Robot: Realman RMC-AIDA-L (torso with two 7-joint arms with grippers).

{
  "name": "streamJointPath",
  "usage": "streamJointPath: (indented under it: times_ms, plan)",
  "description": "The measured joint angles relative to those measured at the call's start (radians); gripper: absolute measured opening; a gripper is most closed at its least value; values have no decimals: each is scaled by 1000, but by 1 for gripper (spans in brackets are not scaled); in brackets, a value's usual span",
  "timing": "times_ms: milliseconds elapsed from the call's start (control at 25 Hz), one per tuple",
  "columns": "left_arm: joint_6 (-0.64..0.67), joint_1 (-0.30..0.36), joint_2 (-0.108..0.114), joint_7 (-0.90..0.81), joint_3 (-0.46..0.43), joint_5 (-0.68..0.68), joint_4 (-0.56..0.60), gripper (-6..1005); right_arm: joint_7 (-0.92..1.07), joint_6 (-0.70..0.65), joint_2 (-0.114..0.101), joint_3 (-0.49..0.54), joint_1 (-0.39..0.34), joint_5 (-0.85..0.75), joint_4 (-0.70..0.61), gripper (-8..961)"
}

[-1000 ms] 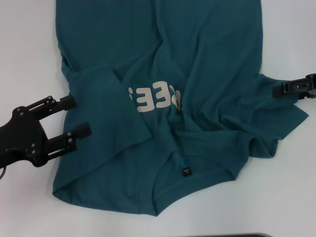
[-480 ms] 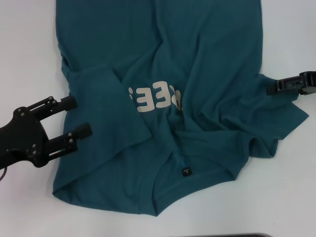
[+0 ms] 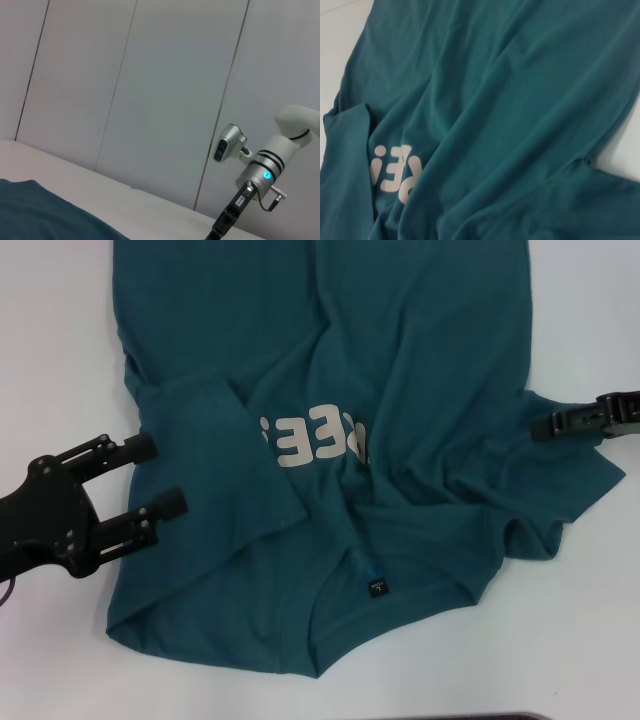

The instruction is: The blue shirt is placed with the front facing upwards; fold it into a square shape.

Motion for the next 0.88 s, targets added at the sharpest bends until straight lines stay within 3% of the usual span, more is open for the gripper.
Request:
streamJointPath:
  times_ms: [160,560,880]
  plan:
    - [0,-2,0,-1,0,0,0,721,-1,-11,6,-6,0,5,-25,927]
    - [0,-8,0,-3,-12,0,0,720,23,-35,-1,-13,2,7,-58,476]
    - [-2,-11,0,-4,-22,0,0,721,36,-40,-4,-17,1,5,-64,294]
